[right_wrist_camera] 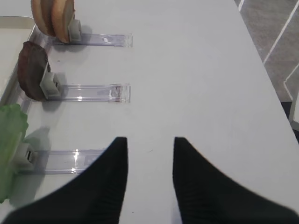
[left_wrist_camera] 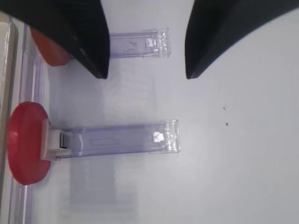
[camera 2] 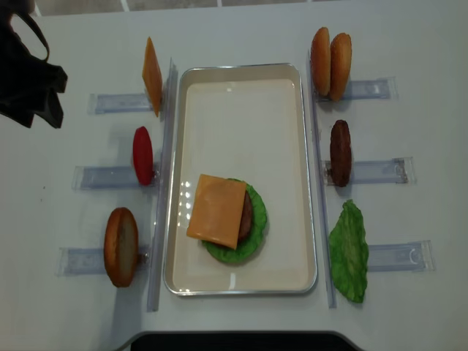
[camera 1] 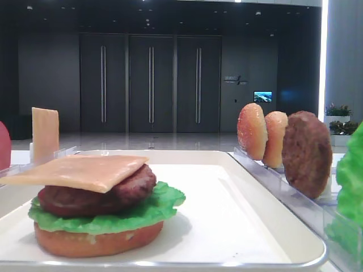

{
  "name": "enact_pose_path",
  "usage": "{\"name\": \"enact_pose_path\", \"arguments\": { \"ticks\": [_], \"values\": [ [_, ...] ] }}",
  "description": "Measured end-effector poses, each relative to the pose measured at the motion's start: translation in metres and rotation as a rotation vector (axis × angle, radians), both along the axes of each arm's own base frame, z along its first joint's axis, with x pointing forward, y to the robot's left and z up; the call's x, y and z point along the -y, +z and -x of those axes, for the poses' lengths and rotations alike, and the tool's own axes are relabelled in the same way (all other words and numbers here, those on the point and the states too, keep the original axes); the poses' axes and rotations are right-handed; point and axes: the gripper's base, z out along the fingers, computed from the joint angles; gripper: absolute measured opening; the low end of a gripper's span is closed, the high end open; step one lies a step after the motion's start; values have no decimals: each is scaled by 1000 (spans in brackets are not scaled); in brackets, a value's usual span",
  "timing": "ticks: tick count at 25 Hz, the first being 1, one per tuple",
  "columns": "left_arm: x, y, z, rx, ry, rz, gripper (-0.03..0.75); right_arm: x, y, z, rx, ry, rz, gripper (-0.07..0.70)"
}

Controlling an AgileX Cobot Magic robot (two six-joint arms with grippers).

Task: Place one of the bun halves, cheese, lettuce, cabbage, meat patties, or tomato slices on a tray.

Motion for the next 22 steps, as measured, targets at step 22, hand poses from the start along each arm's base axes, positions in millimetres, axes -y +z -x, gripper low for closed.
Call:
{"name": "enact_pose_path", "arguments": {
  "ticks": [22],
  "values": [
    [16,35,223,462,-26,57,380,0,0,0,0,0,0,235]
  ]
}}
